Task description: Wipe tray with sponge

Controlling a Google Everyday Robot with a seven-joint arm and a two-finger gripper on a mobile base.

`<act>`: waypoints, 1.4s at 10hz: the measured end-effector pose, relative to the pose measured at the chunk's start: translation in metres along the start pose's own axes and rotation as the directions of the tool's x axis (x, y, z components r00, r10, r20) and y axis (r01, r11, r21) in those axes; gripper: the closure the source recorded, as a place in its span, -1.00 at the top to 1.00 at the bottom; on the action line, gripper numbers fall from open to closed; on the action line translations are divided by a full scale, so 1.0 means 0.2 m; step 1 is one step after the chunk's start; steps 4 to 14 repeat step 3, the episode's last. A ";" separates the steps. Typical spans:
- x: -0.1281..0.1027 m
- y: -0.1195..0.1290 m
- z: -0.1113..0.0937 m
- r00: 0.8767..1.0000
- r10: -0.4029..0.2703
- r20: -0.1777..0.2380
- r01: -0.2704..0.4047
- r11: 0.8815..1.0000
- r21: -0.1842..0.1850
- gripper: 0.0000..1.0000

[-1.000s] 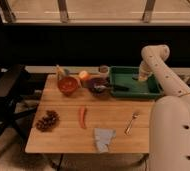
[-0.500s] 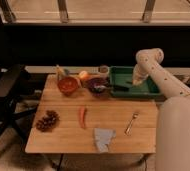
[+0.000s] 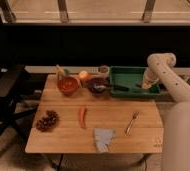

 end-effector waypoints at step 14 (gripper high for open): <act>-0.03 -0.09 -0.07 0.999 0.002 0.051 -0.004 0.999 0.039 -0.94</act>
